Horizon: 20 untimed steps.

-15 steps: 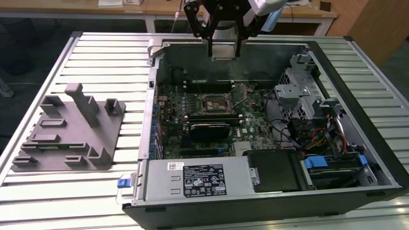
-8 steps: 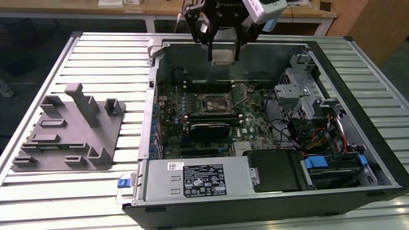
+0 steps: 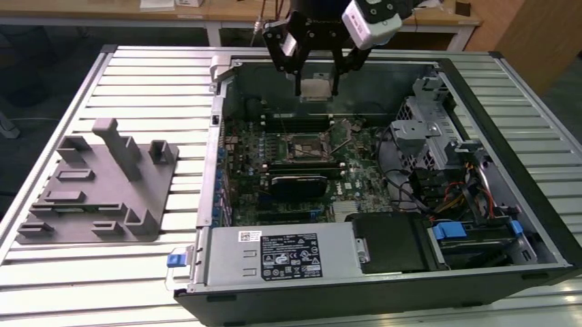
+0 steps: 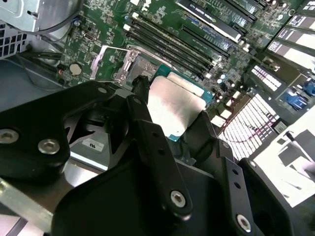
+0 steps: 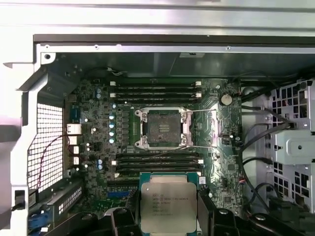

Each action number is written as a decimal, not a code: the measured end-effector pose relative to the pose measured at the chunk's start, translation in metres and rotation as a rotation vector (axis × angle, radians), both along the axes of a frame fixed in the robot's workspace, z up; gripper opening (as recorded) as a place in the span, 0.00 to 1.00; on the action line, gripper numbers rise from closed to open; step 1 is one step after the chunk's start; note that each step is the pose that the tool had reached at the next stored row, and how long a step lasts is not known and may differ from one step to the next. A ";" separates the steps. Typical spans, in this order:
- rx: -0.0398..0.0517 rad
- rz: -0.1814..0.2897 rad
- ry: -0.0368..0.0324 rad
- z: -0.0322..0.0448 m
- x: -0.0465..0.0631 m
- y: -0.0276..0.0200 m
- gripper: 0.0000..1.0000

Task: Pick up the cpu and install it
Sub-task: 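Pick up the cpu and move it towards the insertion slot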

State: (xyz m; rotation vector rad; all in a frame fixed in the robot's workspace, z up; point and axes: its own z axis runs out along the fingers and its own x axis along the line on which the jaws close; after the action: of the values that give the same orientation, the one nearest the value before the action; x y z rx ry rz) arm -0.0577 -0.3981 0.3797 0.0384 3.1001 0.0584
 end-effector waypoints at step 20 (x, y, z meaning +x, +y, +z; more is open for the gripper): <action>-0.0001 0.000 0.0000 -0.0364 0.000 0.0001 0.55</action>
State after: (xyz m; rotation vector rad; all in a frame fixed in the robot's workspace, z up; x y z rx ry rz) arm -0.0577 -0.3980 0.3433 0.0382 3.1002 0.0583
